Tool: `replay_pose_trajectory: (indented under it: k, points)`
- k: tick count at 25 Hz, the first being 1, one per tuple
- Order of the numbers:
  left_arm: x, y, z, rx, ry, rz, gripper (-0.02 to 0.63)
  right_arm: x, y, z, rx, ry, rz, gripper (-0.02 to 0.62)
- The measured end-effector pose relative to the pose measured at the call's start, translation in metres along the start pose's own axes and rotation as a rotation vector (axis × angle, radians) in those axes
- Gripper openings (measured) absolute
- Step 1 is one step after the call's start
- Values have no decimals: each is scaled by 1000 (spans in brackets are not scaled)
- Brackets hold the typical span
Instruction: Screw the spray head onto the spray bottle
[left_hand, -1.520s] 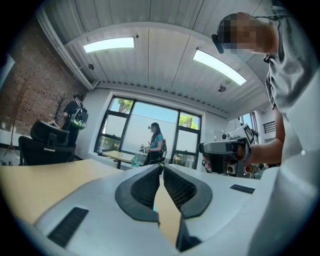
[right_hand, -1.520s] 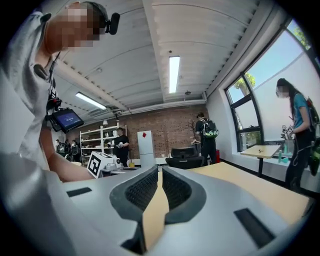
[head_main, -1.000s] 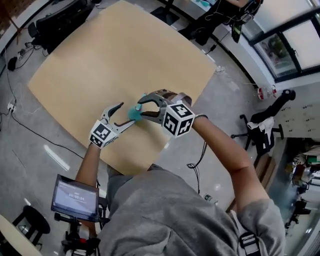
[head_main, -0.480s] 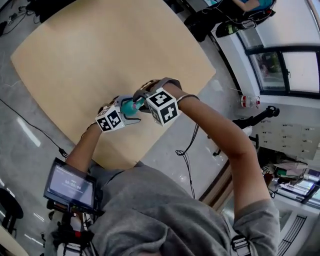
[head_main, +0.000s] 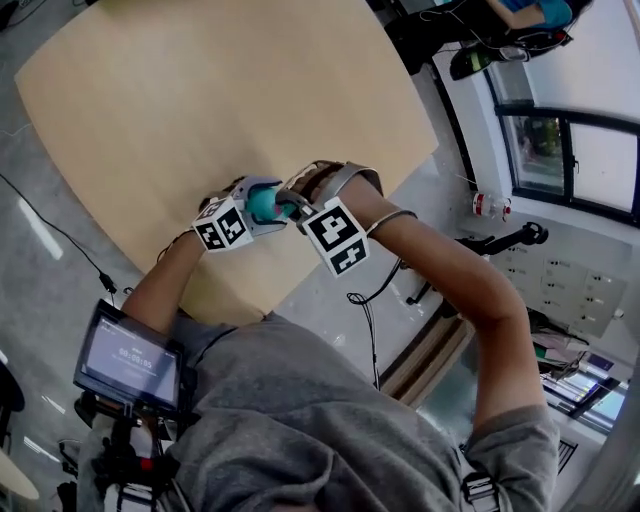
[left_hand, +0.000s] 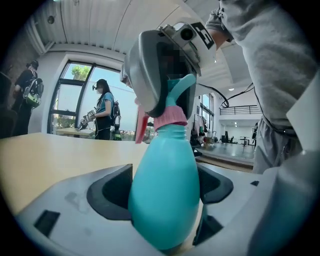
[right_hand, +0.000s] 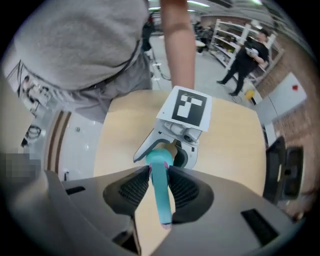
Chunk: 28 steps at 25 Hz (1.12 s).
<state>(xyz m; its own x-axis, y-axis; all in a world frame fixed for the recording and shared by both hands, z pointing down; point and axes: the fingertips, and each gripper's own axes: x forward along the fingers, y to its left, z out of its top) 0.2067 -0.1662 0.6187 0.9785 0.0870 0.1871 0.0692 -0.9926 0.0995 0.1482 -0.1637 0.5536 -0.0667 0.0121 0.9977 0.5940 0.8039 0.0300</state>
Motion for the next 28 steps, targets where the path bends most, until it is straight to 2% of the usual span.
replay_pose_trajectory:
  k: [3,5,8,10,11,12,13,15,18,19,20,22,23,24,26,28]
  points:
    - [4,-2,3,-4,-4,-5,373,5,8,-1,-247,82,-9,127]
    - [7,-3,4,2,-4,-7,373,5,14,-2,-349,114,-11,127]
    - [12,-2,6,10,-1,-14,373,4,20,-5,-432,115,-38,127]
    - [15,-3,9,15,5,-22,373,2,21,-8,-415,103,-38,127]
    - [17,-2,10,18,6,-23,373,1,21,-9,-358,99,-22,127]
    - [18,-2,10,18,6,-20,373,1,19,-9,-255,96,4,127]
    - [19,-1,11,17,4,-13,373,1,16,-10,-110,94,37,127]
    - [21,0,12,9,-2,17,373,3,12,-15,261,94,92,129]
    - [23,5,12,-11,-14,100,373,6,10,-26,914,78,113,129]
    - [24,8,12,-18,-16,134,373,7,9,-29,1082,54,103,129]
    - [24,10,12,-26,-19,172,373,6,8,-32,1205,23,83,129]
    - [26,15,13,-40,-22,239,373,4,6,-36,1356,-39,18,129]
    - [26,17,13,-44,-23,263,373,4,5,-37,1389,-63,-22,130]
    - [26,18,12,-46,-25,278,373,5,5,-37,1388,-77,-60,129]
    - [26,17,12,-50,-31,286,373,8,8,-34,1304,-75,-109,133]
    - [26,17,12,-55,-36,277,373,10,13,-30,1205,-60,-103,157]
